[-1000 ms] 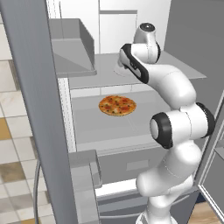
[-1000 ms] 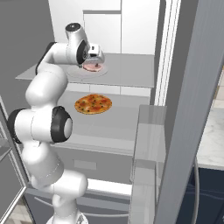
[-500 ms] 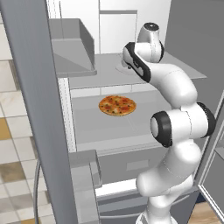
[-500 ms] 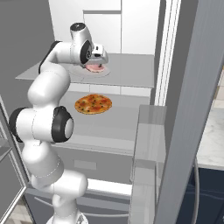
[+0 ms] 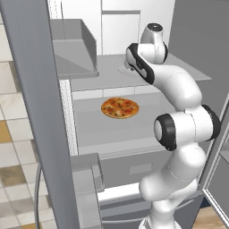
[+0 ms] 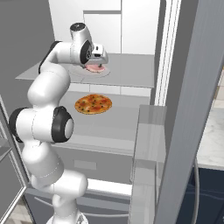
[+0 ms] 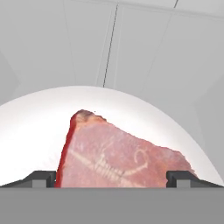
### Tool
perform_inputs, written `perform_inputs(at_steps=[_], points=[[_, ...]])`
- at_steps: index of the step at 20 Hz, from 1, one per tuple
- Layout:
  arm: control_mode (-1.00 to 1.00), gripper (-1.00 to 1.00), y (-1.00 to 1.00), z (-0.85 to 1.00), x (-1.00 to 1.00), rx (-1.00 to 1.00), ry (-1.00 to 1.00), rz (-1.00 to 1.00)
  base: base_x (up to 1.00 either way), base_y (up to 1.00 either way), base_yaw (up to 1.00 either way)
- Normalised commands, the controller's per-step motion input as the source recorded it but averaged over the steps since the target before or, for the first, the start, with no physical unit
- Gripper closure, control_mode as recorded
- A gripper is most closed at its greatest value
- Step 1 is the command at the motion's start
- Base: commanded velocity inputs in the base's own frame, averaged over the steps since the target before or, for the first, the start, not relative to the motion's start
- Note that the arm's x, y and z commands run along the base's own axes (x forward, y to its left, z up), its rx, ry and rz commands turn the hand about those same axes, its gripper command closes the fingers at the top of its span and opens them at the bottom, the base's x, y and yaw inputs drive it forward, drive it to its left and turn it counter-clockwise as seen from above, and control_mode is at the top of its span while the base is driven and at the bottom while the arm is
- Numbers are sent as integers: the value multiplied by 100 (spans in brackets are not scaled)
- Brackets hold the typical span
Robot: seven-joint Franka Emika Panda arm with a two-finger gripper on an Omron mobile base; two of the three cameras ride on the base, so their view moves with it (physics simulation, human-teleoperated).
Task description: Retrieve the steak from the fridge and place it on the saucepan with marinade on the stove.
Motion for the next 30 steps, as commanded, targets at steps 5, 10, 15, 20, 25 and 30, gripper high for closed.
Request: perform_inputs(at_steps=[5, 10, 15, 20, 25, 30], points=[[-100, -100, -5, -13, 0, 0, 0, 0, 0, 0, 0], [-100, -100, 0, -14, 0, 0, 0, 0, 0, 0, 0], [-100, 100, 0, -17, 0, 0, 0, 0, 0, 0, 0], [-100, 100, -1, -11, 0, 0, 0, 0, 0, 0, 0], [-100, 100, 0, 0, 0, 0, 0, 0, 0, 0, 0], [-100, 100, 8, 8, -1, 0, 0, 0, 0, 0, 0]])
